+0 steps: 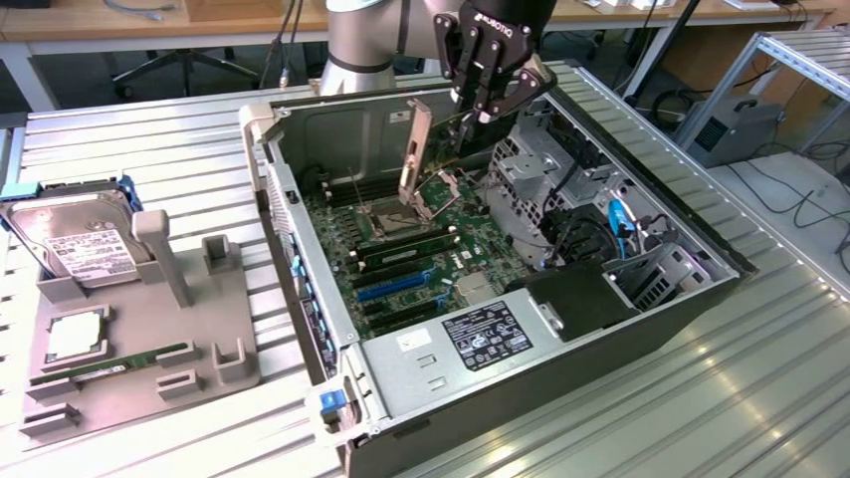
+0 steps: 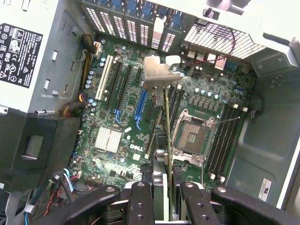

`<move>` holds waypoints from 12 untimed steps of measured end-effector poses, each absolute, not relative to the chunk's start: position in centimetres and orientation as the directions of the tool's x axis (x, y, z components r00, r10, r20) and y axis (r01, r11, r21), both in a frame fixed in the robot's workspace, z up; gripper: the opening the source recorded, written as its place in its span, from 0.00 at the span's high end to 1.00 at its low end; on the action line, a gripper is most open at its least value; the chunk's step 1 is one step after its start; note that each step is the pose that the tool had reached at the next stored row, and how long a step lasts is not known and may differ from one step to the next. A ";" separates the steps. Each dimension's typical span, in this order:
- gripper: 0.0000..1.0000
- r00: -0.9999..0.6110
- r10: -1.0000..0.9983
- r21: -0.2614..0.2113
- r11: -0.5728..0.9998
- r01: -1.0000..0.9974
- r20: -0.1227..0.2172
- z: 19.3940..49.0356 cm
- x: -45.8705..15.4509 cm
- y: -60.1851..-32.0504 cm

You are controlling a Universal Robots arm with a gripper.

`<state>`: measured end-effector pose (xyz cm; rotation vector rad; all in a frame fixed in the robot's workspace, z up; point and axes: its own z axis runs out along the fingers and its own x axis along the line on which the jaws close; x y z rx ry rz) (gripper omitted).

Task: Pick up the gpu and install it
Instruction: 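Insert the gpu into the slot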

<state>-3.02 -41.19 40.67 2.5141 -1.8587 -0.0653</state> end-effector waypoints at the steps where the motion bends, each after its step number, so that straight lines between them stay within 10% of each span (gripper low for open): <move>1: 0.73 0.295 -0.955 0.036 -0.296 -0.955 -0.025 40.7 -3.0 -41.2; 12: 0.73 0.318 -0.948 0.036 -0.318 -0.947 -0.025 40.7 -3.0 -41.2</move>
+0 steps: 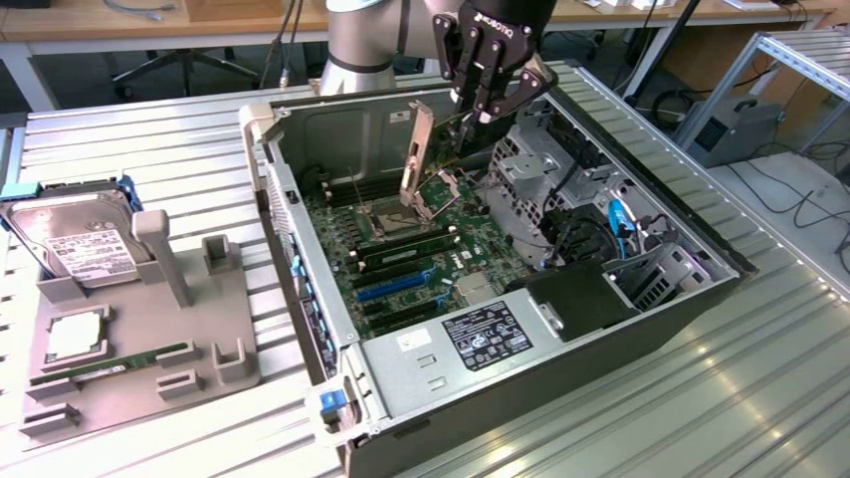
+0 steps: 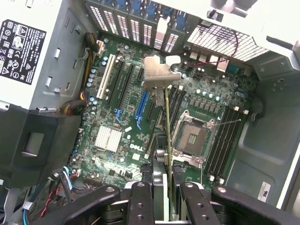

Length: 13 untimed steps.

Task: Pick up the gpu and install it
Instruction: 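Insert the gpu into the slot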

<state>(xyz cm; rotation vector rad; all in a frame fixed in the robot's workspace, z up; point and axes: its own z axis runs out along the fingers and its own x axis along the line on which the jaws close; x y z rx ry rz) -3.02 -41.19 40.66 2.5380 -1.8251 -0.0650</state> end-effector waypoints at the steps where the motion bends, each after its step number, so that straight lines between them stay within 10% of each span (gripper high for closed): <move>1: 0.73 0.320 -0.947 0.036 -0.321 -0.946 -0.025 40.7 -3.0 -41.2; 13: 0.73 0.342 -0.939 0.036 -0.343 -0.939 -0.025 40.6 -3.0 -41.2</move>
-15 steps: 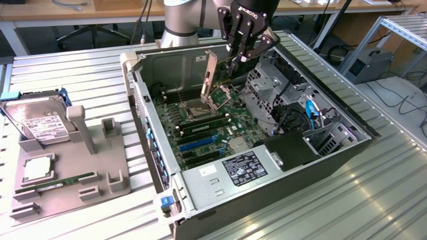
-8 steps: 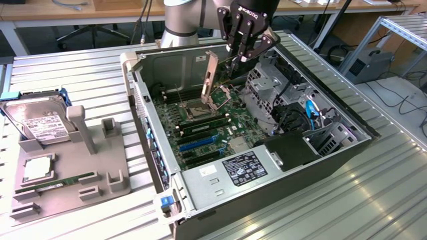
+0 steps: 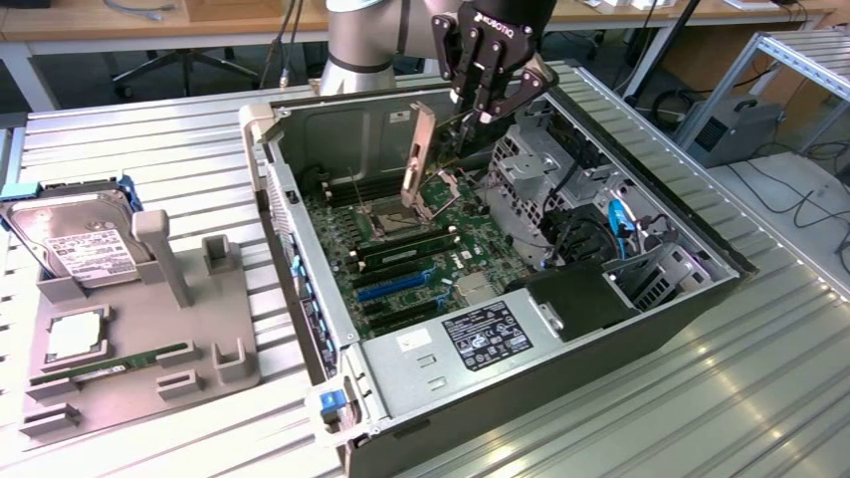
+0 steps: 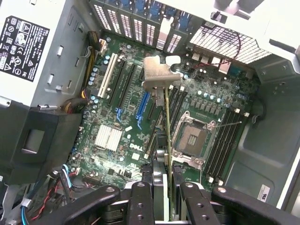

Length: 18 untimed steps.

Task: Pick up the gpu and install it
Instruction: 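Insert the gpu into the slot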

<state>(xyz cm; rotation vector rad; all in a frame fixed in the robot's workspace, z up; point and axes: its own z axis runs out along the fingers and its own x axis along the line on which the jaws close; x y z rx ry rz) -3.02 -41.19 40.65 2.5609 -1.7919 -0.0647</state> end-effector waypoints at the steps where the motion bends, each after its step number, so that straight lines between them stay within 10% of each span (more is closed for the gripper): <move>1: 0.73 0.345 -0.938 0.036 -0.346 -0.938 -0.025 40.6 -3.0 -41.2; 18: 0.73 0.380 -0.925 0.036 -0.380 -0.924 -0.025 40.6 -3.0 -41.2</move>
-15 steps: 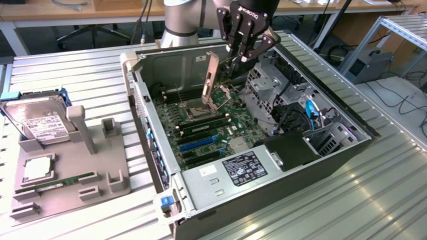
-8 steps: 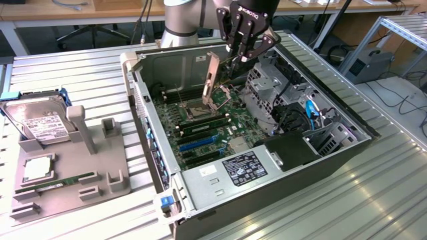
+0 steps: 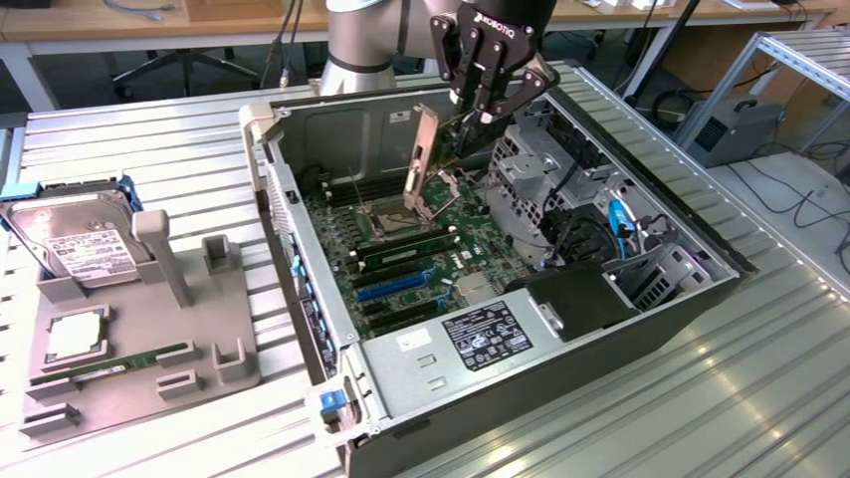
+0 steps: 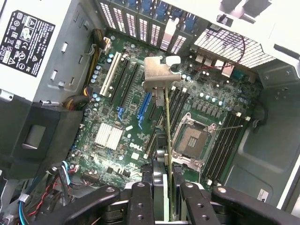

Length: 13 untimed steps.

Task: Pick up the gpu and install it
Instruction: 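Insert the gpu into the slot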

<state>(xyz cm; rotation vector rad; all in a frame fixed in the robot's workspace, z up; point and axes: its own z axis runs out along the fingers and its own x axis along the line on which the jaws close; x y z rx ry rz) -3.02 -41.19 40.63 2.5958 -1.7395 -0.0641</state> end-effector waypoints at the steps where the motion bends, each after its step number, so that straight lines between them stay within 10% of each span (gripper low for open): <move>1: 0.73 0.382 -0.924 0.036 -0.383 -0.923 -0.025 40.6 -3.0 -41.2; 13: 0.73 0.403 -0.915 0.036 -0.403 -0.914 -0.025 40.6 -3.0 -41.2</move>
